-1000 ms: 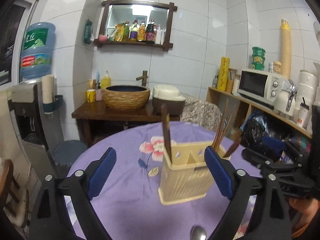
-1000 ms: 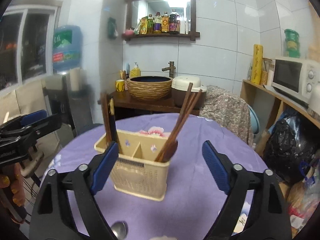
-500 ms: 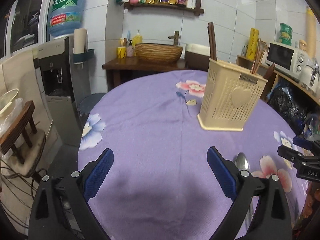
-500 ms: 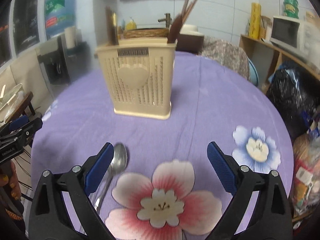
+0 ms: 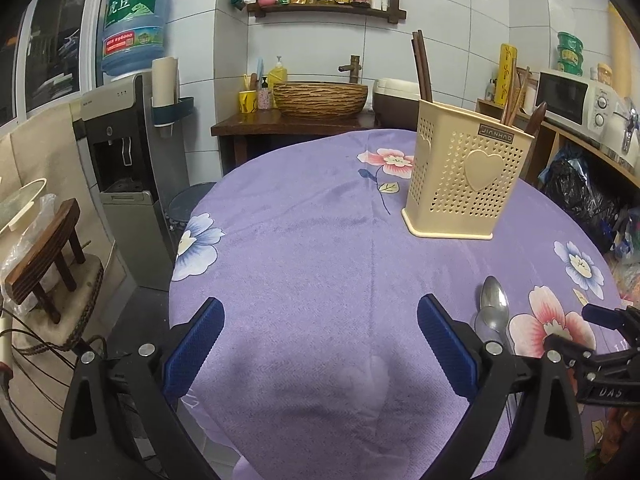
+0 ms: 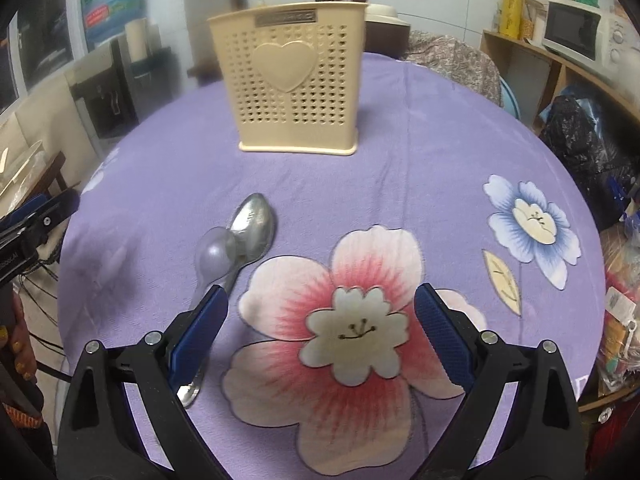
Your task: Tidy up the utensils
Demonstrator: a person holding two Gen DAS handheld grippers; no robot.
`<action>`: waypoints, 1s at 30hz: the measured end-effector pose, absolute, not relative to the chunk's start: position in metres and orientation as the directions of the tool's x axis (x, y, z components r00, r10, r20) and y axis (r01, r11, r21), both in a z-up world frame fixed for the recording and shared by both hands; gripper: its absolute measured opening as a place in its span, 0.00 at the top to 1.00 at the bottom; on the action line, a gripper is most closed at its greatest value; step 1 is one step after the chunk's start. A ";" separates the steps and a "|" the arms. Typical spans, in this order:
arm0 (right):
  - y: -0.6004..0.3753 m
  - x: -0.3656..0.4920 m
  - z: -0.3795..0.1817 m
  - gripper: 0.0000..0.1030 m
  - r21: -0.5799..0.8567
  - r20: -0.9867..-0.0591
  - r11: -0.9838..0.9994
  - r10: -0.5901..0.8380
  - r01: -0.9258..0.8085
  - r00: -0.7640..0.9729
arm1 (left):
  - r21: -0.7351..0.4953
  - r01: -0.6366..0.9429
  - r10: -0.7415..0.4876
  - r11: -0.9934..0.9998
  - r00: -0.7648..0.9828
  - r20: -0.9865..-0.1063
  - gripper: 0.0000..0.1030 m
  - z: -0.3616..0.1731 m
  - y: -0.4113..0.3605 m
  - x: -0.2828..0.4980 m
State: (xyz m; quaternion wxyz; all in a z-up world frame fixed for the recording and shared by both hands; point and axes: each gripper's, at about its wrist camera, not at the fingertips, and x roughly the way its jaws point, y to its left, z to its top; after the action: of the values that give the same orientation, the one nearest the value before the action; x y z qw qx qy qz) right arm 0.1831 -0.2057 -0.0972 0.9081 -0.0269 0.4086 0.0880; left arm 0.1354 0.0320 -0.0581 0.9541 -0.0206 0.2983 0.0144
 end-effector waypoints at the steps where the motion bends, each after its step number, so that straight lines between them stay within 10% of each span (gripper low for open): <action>1: -0.201 0.183 -0.099 0.10 0.013 -0.752 0.981 0.137 -0.193 0.645 | -0.029 -0.036 0.013 0.999 0.822 -0.569 0.07 -0.057 0.031 0.135; 12: -0.178 0.189 -0.121 0.26 0.000 -0.795 0.976 0.131 -0.217 0.592 | -0.038 -0.022 -0.004 0.999 0.816 -0.577 0.07 -0.059 0.029 0.132; 20: -0.202 0.196 -0.115 0.84 -0.002 -0.787 0.983 0.111 -0.183 0.607 | -0.039 0.005 -0.027 0.999 0.807 -0.590 0.07 -0.062 0.021 0.133; 30: -0.256 0.191 -0.116 0.85 -0.017 -0.774 0.998 0.022 -0.056 0.633 | -0.063 0.060 -0.086 0.996 0.777 -0.624 0.07 -0.068 0.000 0.133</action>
State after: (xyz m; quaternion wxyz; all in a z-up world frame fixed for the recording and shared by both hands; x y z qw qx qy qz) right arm 0.1909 -0.2563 -0.1155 0.9033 -0.0196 0.4281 0.0215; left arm 0.1326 -0.0001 -0.0680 0.9423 -0.0196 0.3320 -0.0390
